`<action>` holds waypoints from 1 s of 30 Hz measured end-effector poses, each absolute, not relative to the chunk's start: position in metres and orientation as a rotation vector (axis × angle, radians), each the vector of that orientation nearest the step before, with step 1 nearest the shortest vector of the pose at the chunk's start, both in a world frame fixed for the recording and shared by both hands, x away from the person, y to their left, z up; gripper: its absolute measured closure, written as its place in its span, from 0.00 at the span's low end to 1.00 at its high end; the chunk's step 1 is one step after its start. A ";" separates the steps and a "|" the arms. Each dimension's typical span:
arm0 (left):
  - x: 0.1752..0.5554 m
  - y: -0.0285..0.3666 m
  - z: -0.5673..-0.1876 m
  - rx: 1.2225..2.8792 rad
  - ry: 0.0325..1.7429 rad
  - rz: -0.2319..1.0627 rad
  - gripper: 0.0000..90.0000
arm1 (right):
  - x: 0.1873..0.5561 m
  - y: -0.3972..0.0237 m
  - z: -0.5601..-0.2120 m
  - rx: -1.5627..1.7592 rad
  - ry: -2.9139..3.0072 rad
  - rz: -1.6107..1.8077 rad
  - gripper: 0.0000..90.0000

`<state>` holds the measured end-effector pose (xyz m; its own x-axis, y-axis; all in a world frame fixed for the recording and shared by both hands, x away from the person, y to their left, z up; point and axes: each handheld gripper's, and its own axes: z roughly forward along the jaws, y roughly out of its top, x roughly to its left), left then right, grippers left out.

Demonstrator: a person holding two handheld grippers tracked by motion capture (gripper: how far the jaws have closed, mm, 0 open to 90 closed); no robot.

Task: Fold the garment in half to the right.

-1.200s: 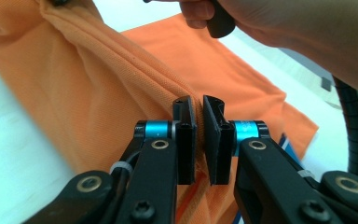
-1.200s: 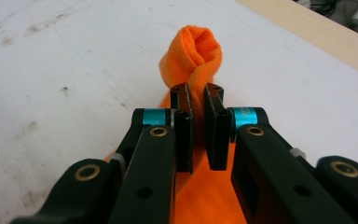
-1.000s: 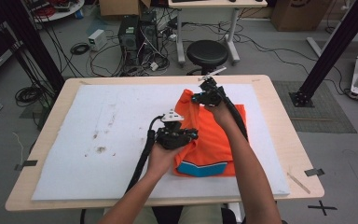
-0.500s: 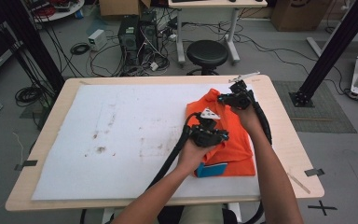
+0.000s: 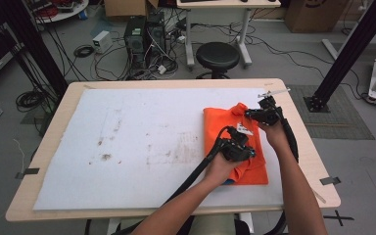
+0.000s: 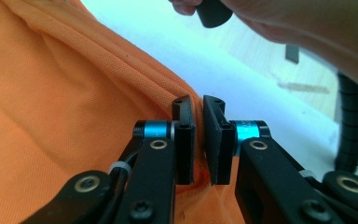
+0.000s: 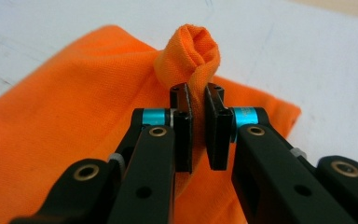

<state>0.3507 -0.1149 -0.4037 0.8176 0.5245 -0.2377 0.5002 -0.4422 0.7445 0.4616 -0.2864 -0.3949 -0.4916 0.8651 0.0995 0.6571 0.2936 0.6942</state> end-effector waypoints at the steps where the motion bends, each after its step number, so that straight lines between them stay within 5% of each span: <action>1: 0.350 -0.118 -0.406 2.119 0.751 0.036 0.91 | 0.461 -0.288 -0.398 1.392 2.270 0.993 0.93; 6: 0.348 -0.124 -0.415 2.148 0.763 0.068 0.80 | 0.459 -0.296 -0.408 1.443 2.256 0.959 0.89; 10: 0.349 -0.108 -0.417 2.121 0.794 0.115 0.62 | 0.457 -0.303 -0.406 1.472 2.229 0.956 0.71; 18: 0.348 -0.038 -0.425 2.012 0.842 0.249 0.43 | 0.452 -0.315 -0.392 1.478 2.101 0.969 0.68; 24: 0.350 0.016 -0.427 1.940 0.890 0.339 0.32 | 0.461 -0.298 -0.393 1.436 2.118 0.963 0.72; 30: 0.354 0.062 -0.428 1.911 0.987 0.418 0.28 | 0.481 -0.286 -0.406 1.469 2.077 0.757 0.98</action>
